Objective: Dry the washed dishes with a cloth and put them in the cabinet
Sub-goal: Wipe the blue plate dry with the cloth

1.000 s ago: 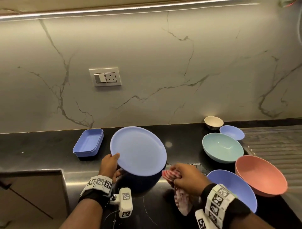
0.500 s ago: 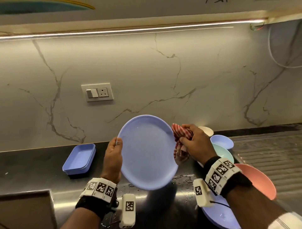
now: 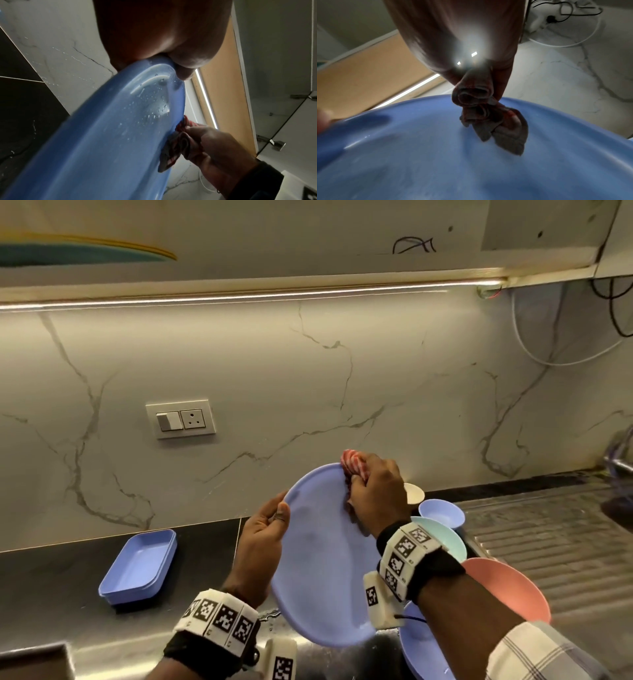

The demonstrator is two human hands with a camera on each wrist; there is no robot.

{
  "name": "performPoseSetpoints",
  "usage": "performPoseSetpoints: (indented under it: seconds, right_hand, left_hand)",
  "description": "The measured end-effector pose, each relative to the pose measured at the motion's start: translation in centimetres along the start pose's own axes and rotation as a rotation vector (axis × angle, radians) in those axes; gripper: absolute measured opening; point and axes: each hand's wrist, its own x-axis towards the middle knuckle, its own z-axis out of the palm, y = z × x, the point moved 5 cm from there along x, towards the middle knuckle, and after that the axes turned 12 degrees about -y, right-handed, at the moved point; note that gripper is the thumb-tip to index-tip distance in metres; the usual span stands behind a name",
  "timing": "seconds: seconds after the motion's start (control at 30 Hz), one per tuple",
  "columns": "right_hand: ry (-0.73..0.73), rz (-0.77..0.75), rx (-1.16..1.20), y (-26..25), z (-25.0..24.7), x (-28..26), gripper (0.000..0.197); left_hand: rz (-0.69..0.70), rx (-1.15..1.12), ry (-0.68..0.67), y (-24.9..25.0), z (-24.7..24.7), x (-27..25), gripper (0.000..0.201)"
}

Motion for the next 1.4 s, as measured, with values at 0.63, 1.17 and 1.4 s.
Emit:
performPoseSetpoints:
  seconds: [0.63, 1.17, 1.4]
  right_hand:
    - [-0.062, -0.399, 0.145, -3.8, 3.0, -3.2, 0.033]
    - [-0.582, -0.712, -0.257, -2.7, 8.2, -12.7, 0.041]
    - [-0.228, -0.737, 0.011, -4.5, 0.9, -5.9, 0.033]
  left_hand:
    - [0.107, -0.074, -0.081, 1.5, 0.5, -0.1, 0.041]
    - [-0.005, -0.171, 0.083, 0.6, -2.6, -1.2, 0.035]
    - [0.026, -0.099, 0.076, 1.1, -2.6, -1.3, 0.027]
